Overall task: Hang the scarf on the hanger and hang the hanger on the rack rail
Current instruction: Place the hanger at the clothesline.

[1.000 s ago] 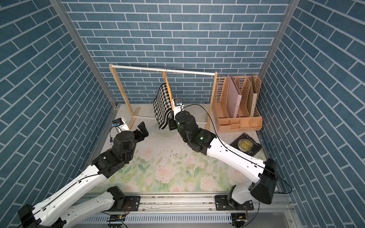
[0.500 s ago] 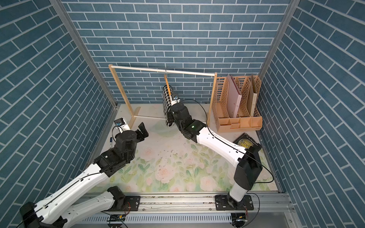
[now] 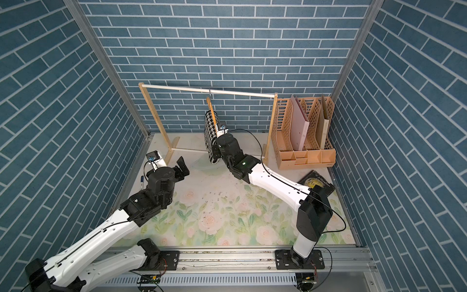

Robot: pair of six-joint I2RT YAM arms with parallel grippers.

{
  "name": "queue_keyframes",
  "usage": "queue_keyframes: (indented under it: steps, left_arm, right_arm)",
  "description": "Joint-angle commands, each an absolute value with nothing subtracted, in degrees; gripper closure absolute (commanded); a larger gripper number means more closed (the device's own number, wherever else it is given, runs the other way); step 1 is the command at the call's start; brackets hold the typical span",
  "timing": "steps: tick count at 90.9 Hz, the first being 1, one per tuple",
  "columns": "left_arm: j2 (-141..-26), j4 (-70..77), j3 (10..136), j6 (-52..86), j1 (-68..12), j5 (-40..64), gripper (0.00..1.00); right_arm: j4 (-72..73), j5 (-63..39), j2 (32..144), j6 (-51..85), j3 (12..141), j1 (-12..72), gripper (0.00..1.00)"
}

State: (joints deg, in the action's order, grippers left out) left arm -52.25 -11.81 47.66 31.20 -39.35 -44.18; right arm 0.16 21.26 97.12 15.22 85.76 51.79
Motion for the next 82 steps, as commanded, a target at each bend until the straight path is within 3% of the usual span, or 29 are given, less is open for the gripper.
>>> queue_keyframes:
  steps: [1, 11, 18, 23, 26, 43, 73, 82]
  left_arm:
    - [-52.5, -11.5, 48.7, 30.1, -39.2, -45.6, 0.01]
    - [-52.7, -11.4, 48.7, 29.8, -39.2, -45.4, 0.00]
    - [-52.8, -11.3, 48.7, 29.6, -39.2, -45.3, 0.00]
    - [-52.9, -11.3, 48.8, 29.4, -39.2, -45.1, 0.00]
    - [-52.9, -11.3, 48.9, 29.2, -39.2, -45.1, 0.00]
    - [-53.9, -12.4, 50.3, 27.1, -39.1, -45.5, 0.00]
    - [-55.5, -8.0, 51.4, 21.0, -38.3, -48.8, 0.01]
    - [-53.7, -0.8, 45.6, 18.3, -35.0, -50.1, 0.00]
  right_arm:
    - [6.4, 22.0, 96.0, 16.5, 83.9, 51.6, 1.00]
    - [6.5, 22.0, 96.1, 16.6, 82.9, 51.6, 0.98]
    - [6.6, 21.8, 95.9, 16.7, 82.2, 51.6, 0.57]
    - [6.5, 21.6, 95.7, 16.7, 81.8, 51.6, 0.15]
    - [6.2, 21.4, 95.5, 16.7, 81.7, 51.6, 0.02]
    - [4.2, 20.8, 93.2, 17.6, 77.7, 51.5, 0.00]
    - [0.7, 15.1, 78.0, 16.3, 53.6, 52.7, 0.00]
    - [-2.0, 21.5, 71.8, 17.5, 44.4, 52.7, 0.00]
